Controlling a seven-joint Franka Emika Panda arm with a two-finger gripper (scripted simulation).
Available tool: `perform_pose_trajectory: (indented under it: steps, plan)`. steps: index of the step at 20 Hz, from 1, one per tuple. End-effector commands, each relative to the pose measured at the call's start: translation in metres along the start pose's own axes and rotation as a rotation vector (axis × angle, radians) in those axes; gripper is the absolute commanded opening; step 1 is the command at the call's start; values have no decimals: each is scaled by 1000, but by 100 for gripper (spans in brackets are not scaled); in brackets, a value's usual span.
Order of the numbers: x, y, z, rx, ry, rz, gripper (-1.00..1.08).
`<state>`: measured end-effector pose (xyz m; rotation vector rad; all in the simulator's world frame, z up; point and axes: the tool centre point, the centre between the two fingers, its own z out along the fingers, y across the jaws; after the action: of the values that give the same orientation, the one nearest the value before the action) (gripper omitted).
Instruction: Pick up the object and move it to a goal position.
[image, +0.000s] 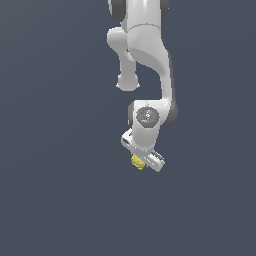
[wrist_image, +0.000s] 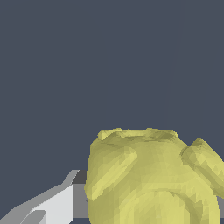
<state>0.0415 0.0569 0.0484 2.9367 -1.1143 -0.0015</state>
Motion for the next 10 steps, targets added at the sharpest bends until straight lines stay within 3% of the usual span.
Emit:
perform_pose_trajectory:
  steps: [1, 10]
  plan:
    - [-10, -3, -7, 1, 0, -1, -100]
    - [-75, -18, -54, 1, 0, -1, -100]
